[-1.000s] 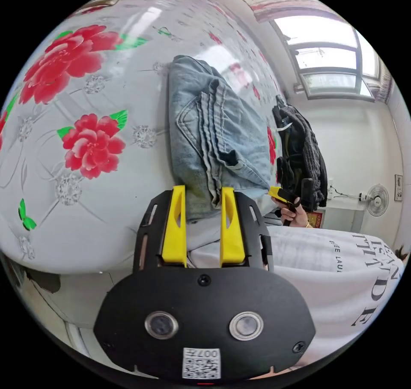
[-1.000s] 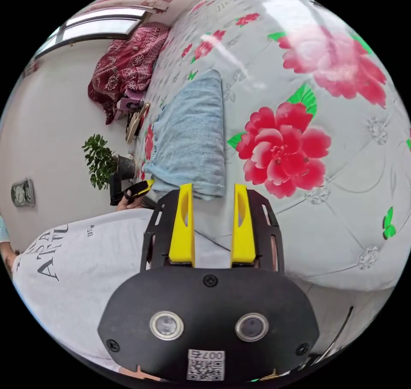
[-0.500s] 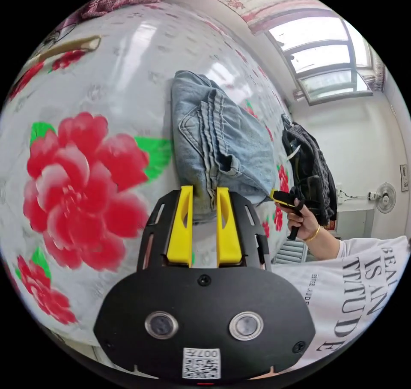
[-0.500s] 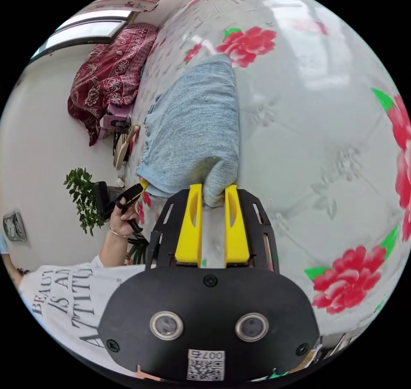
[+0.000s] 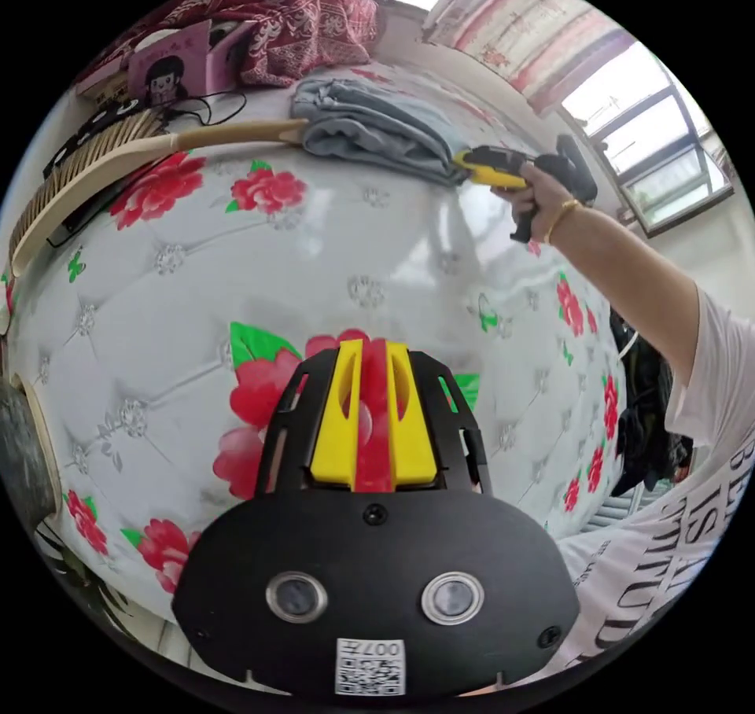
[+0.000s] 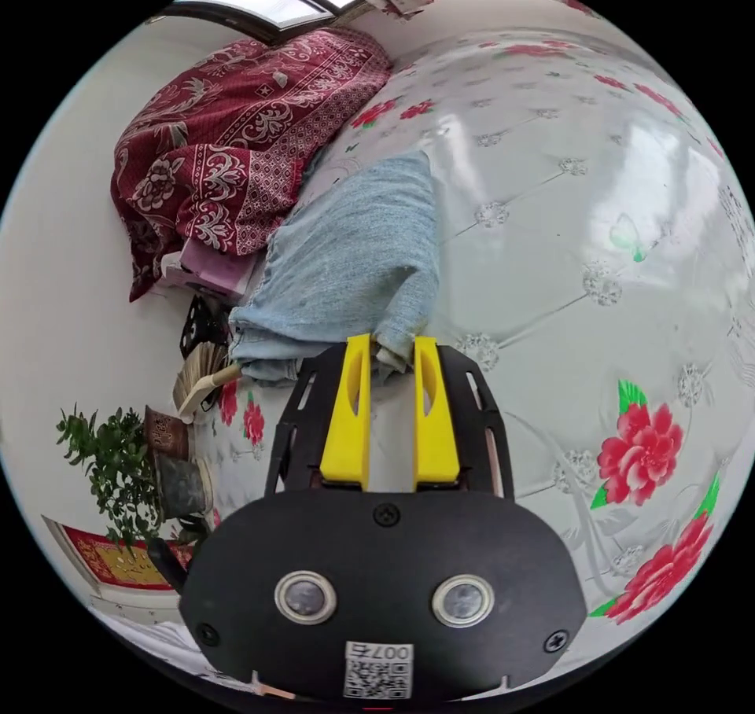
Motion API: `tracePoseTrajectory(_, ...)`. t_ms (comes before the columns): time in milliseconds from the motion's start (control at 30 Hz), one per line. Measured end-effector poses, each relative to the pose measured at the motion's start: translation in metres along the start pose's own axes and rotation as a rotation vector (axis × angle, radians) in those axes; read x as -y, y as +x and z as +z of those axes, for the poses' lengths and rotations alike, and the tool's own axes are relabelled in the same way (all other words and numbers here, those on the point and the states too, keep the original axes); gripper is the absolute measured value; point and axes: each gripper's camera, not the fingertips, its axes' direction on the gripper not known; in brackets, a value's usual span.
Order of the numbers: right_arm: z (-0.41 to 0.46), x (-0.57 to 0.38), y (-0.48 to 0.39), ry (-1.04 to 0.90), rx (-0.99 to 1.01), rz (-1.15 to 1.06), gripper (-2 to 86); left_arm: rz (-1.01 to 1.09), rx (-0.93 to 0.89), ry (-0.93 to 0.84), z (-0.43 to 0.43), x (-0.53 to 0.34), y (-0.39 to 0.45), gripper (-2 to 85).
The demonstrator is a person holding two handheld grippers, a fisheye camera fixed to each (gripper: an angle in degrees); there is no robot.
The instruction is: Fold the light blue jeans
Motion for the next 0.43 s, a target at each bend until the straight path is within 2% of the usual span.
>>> tracePoseTrajectory(100, -0.032, -0.054, 0.001, -0.012, -0.047, -0.112, 6.2, 0.123, 0.050, -0.038, 0.002, -0.039, 0.037, 3.7)
tracePoseTrajectory(233, -0.082, -0.193, 0.014, -0.176, -0.281, -0.231, 6.6, 0.270, 0.109, -0.140, 0.005, -0.065, 0.098, 1.0)
tracePoseTrajectory(433, -0.166, -0.404, 0.038, -0.413, -0.604, -0.211, 6.5, 0.439, 0.068, -0.204, 0.006, -0.104, 0.184, -0.9)
